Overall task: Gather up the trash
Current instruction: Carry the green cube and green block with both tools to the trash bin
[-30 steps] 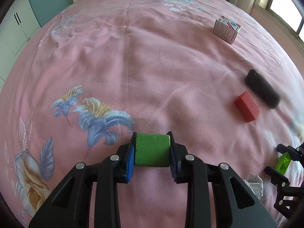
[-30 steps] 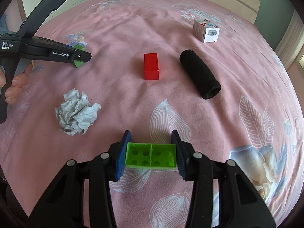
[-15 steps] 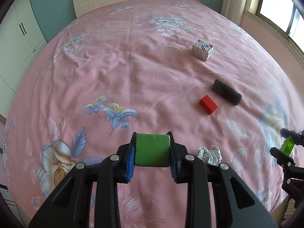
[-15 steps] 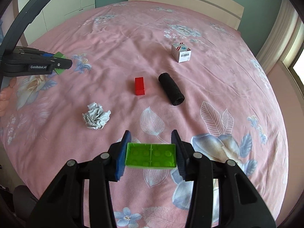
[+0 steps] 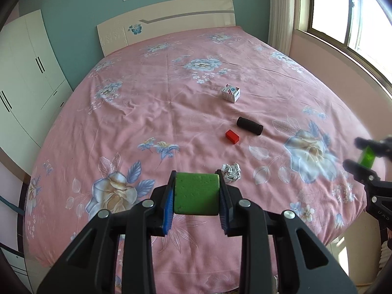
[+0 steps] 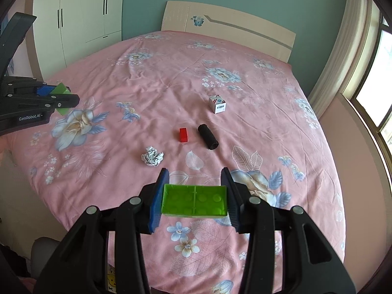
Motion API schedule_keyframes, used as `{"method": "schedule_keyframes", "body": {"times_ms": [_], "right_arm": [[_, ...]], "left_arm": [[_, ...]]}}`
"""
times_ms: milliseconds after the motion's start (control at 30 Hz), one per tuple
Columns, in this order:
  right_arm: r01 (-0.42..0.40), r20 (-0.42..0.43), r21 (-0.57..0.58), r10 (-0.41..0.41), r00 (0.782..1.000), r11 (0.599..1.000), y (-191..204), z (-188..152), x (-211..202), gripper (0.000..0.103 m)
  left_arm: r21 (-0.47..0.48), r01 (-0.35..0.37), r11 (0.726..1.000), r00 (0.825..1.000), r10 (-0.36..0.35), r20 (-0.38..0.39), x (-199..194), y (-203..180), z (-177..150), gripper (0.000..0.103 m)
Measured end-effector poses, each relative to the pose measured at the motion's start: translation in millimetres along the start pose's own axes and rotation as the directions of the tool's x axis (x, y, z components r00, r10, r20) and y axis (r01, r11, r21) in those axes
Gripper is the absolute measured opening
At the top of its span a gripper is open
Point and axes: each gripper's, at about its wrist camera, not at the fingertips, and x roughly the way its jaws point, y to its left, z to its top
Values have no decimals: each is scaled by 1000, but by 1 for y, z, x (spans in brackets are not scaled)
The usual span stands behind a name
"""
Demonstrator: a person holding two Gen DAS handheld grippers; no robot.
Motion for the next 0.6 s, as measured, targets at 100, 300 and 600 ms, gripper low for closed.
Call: {"method": "schedule_keyframes", "body": {"times_ms": [100,300,600], "right_arm": [[10,21,0,-10,1000,1000,3,-8,-35,45],[19,73,6,-19,997,1000,9,-27,-101,45],[26,92,-14,-24,995,1000,32,-67,-159,45]], "left_arm": [[21,1,1000,1000,-1,27,-35,-9,-13,32],[46,22,999,997,-25,75,-98,-23,-40,32],[117,32,993,993,-45,113,-156,-44,-94,32]]}}
